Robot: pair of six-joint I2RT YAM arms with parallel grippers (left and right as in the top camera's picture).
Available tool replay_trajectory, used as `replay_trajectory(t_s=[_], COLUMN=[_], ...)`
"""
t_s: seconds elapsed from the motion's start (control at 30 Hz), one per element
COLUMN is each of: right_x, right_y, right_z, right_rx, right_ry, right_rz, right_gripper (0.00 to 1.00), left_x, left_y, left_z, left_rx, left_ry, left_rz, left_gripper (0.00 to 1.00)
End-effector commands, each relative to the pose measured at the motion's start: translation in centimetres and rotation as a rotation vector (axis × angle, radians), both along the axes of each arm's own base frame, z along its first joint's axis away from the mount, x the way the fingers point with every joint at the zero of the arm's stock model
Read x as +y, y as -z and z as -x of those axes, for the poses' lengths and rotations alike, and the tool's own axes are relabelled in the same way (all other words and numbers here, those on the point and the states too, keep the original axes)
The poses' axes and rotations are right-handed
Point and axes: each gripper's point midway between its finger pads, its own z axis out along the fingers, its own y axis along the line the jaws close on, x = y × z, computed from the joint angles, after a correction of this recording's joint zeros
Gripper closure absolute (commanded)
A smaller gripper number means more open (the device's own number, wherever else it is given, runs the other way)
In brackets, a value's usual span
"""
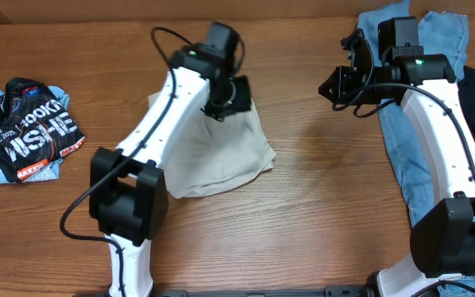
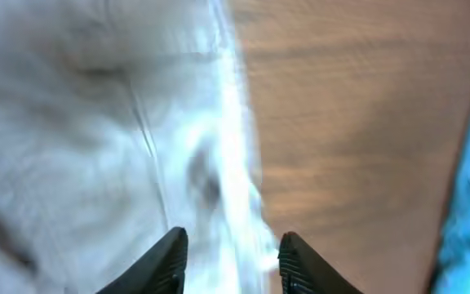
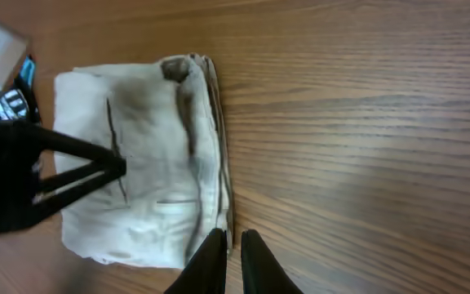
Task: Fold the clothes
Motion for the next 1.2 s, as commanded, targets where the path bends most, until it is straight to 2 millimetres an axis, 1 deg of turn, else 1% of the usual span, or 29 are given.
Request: replay_trajectory(t_s=[0.0,0.07,0.13,0.17,0.2,0.27,0.33,0.4,0.43,0.47,0.57,0.63,0.73,0.83,0.9,0.97,1.0,1.03,1.07,1.17], right_x=[-0.2,0.2,1.1,2.4,3.0,4.4,7.2,9.7,11.1,12.1,15.2,16.8,18.8,19.5,19.2,18.4,17.8,17.5,16.6,15.1], right_y=[-1.4,-1.5,-1.6,-1.6,-1.5,-1.4,-1.6,-1.6,-1.3,-0.9,1.1,3.0,5.6,8.1,10.1,12.1,13.1,13.8,15.1,17.5], right_z=[0.0,0.3,1.0,1.9,2.4,3.5,5.3,6.7,7.5,8.0,9.2,9.9,11.1,11.7,11.9,11.7,11.5,11.4,11.0,10.5], right_rx=[-0.052,-0.051,-0.053,-0.047,-0.034,-0.005,0.012,0.028,0.044,0.066,0.154,0.205,0.288,0.365,0.416,0.461,0.483,0.498,0.523,0.568], right_ry=[-0.018,-0.045,-0.1,-0.164,-0.181,-0.221,-0.321,-0.397,-0.433,-0.446,-0.467,-0.488,-0.535,-0.546,-0.54,-0.516,-0.5,-0.488,-0.465,-0.426], right_rz=[0.027,0.013,-0.014,-0.025,-0.025,-0.038,-0.086,-0.121,-0.129,-0.129,-0.138,-0.135,-0.162,-0.164,-0.142,-0.101,-0.084,-0.075,-0.056,-0.021], right_gripper=[0.89,0.89,0.89,0.89,0.89,0.89,0.89,0.89,0.89,0.89,0.89,0.9,0.9,0.89,0.89,0.89,0.89,0.89,0.88,0.88], left_x=[0.1,1.6,3.5,6.1,7.6,10.4,12.6,13.3,13.7,14.0,14.8,15.1,15.3,15.7,15.8,15.8,15.9,15.9,16.0,16.0], left_y=[-3.6,-5.4,-7.0,-8.4,-8.8,-8.8,-7.9,-6.5,-5.6,-4.8,-2.3,-0.6,1.6,3.9,5.5,7.0,7.7,8.3,9.7,11.4], left_z=[0.4,0.5,0.2,-0.7,-1.3,-2.4,-3.2,-3.8,-4.2,-4.5,-6.0,-6.8,-7.4,-7.3,-6.9,-6.5,-6.2,-6.0,-5.5,-4.8], left_rx=[-0.036,-0.063,-0.102,-0.166,-0.199,-0.239,-0.242,-0.232,-0.22,-0.215,-0.206,-0.194,-0.172,-0.127,-0.087,-0.044,-0.024,-0.007,0.033,0.085], left_ry=[0.053,0.058,0.033,-0.016,-0.041,-0.082,-0.095,-0.058,-0.044,-0.03,-0.009,-0.011,0.011,0.03,0.036,0.042,0.046,0.048,0.054,0.062], left_rz=[0.074,0.067,0.045,-0.003,-0.039,-0.128,-0.198,-0.219,-0.23,-0.238,-0.253,-0.254,-0.264,-0.293,-0.299,-0.304,-0.307,-0.308,-0.313,-0.317], left_gripper=[0.5,0.5,0.5,0.48,0.48,0.57,0.64,0.67,0.68,0.69,0.73,0.75,0.75,0.75,0.74,0.73,0.71,0.7,0.7,0.7])
